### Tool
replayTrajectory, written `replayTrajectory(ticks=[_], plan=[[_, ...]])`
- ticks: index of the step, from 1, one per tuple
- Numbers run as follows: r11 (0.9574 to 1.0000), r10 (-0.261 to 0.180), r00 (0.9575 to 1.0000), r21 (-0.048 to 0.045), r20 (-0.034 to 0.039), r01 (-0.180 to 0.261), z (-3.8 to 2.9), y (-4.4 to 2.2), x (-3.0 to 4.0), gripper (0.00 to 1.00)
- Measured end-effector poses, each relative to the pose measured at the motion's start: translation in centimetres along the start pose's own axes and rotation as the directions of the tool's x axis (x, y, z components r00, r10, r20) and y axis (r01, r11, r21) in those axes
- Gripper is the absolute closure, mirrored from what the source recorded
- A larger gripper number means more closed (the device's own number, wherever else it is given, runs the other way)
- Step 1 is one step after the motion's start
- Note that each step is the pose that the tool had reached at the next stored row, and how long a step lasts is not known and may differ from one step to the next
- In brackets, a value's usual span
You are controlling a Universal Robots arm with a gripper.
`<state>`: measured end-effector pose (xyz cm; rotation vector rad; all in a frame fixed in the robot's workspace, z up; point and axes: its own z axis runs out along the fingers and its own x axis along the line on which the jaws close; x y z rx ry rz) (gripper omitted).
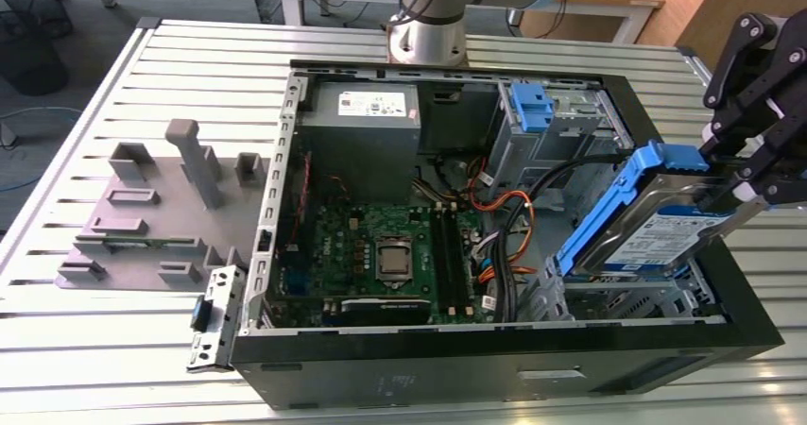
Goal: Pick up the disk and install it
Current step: 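Insert the disk into the insertion slot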
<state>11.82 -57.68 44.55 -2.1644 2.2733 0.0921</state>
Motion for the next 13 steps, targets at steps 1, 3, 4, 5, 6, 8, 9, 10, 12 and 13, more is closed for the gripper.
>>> replayTrajectory(ticks=[1,3,4,5,6,8,9,10,12,13], plan=[[1.0000,0.000,1.0000,0.0006,0.0000,0.000,0.01,0.00,0.00,0.65],[1.0000,0.000,1.0000,0.0027,0.0002,0.000,0.09,0.02,0.00,0.65],[1.0000,0.000,1.0000,0.0038,0.0000,0.000,0.12,0.02,0.00,0.65],[1.0000,0.000,1.0000,0.0047,0.0001,0.000,0.17,0.01,0.00,0.65],[1.0000,0.000,1.0000,0.0055,0.0001,0.000,0.21,0.01,0.00,0.65],[1.0000,0.000,1.0000,0.0063,0.0000,0.000,0.27,0.01,0.01,0.65],[1.0000,0.000,1.0000,0.0064,0.0000,0.000,0.27,0.01,0.01,0.65],[1.0000,0.000,1.0000,0.0064,0.0000,0.000,0.27,0.01,0.01,0.65],[1.0000,0.000,1.0000,0.0063,0.0002,0.000,0.30,0.01,0.01,0.65],[1.0000,0.000,1.0000,0.0064,0.0003,0.000,0.32,0.02,0.01,0.65]])
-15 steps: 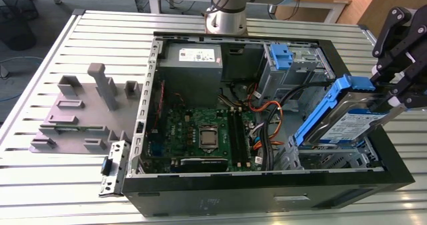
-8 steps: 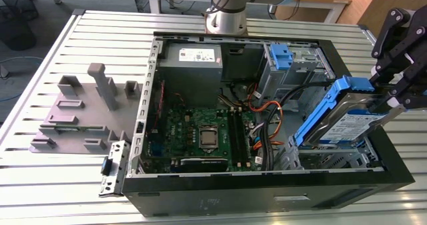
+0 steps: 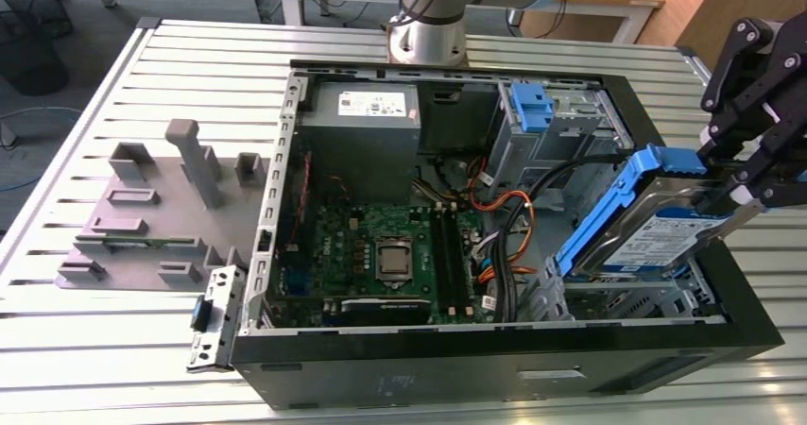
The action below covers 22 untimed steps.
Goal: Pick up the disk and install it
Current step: 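Insert the disk into the insertion slot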
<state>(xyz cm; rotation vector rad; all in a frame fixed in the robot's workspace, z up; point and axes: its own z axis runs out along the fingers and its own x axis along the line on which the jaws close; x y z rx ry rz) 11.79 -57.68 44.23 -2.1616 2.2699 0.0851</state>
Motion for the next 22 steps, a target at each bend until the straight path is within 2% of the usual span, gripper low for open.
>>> replayTrajectory(ticks=[11,22], plan=[[1.0000,0.000,1.0000,0.0004,0.0001,0.000,0.20,0.00,0.01,0.65],[1.0000,0.000,1.0000,0.0006,-0.0001,0.000,1.99,-0.06,0.09,0.65]])
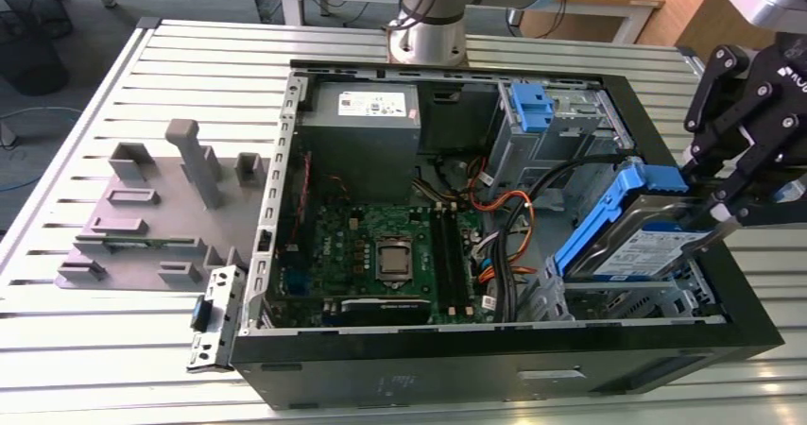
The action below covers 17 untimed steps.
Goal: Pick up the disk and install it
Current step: 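Insert the disk into the insertion slot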
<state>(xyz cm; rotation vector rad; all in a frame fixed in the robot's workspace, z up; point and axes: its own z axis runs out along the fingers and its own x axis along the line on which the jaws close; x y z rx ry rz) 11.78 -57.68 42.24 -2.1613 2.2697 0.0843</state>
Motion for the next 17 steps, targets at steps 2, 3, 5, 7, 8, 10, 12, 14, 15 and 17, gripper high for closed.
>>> replayTrajectory(ticks=[2,3,5,7,8,10,12,14,15,17], plan=[[1.0000,0.000,1.0000,0.0000,0.0001,0.000,0.36,-0.01,0.02,0.65],[1.0000,0.000,1.0000,0.0000,0.0000,0.000,0.54,-0.02,0.03,0.65],[1.0000,0.000,1.0000,0.0000,0.0001,0.000,0.91,-0.03,0.05,0.65],[1.0000,0.000,1.0000,0.0000,-0.0001,0.000,1.27,-0.03,0.07,0.65],[1.0000,0.000,1.0000,0.0000,0.0000,0.000,1.45,-0.04,0.08,0.65],[1.0000,0.000,1.0000,0.0000,0.0001,0.000,1.81,-0.04,0.10,0.65],[1.0000,0.000,1.0000,0.0000,-0.0002,0.000,2.18,-0.06,0.12,0.65],[1.0000,0.000,1.0000,0.0000,0.0000,0.000,2.54,-0.07,0.14,0.65],[1.0000,0.000,1.0000,0.0000,0.0000,0.000,2.72,-0.07,0.16,0.65],[1.0000,0.000,1.0000,0.0001,-0.0002,0.000,3.08,-0.09,0.18,0.65]])
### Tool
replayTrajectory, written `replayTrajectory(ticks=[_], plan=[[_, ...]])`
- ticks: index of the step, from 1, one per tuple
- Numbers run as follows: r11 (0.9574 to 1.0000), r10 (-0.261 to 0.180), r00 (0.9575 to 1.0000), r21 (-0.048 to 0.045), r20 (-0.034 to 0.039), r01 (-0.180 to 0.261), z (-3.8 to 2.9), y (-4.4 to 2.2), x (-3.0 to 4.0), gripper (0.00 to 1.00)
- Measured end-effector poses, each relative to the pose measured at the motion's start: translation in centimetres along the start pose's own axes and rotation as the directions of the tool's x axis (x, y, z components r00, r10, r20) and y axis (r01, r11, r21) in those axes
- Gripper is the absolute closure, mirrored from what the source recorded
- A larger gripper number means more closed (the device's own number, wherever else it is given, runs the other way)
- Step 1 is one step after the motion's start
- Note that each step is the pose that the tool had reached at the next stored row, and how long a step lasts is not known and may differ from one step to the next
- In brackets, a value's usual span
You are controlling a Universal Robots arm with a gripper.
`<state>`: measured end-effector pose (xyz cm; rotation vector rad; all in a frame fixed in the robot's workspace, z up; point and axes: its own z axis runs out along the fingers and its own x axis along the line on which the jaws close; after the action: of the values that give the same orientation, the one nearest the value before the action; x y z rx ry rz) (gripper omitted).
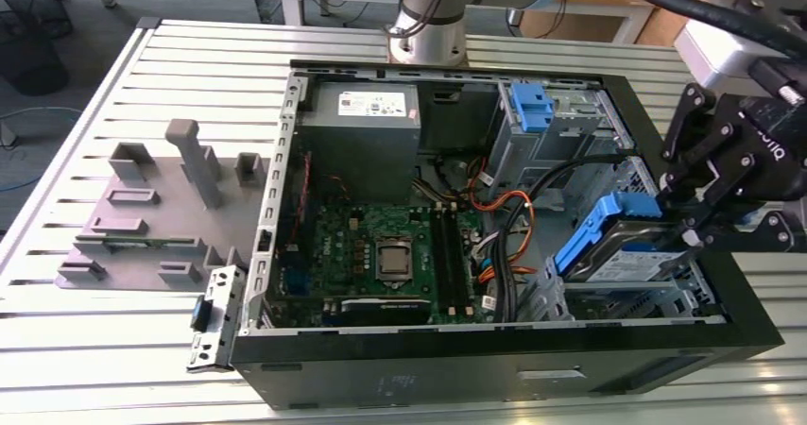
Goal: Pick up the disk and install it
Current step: 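Insert the disk into the insertion slot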
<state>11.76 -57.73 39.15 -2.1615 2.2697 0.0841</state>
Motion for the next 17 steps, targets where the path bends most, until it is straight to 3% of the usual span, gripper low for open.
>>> replayTrajectory(ticks=[12,17], plan=[[1.0000,0.000,1.0000,-0.0001,0.0000,0.000,2.18,-0.07,0.13,0.65],[1.0000,0.000,1.0000,0.0000,-0.0004,0.000,2.25,-0.08,0.14,0.65]])
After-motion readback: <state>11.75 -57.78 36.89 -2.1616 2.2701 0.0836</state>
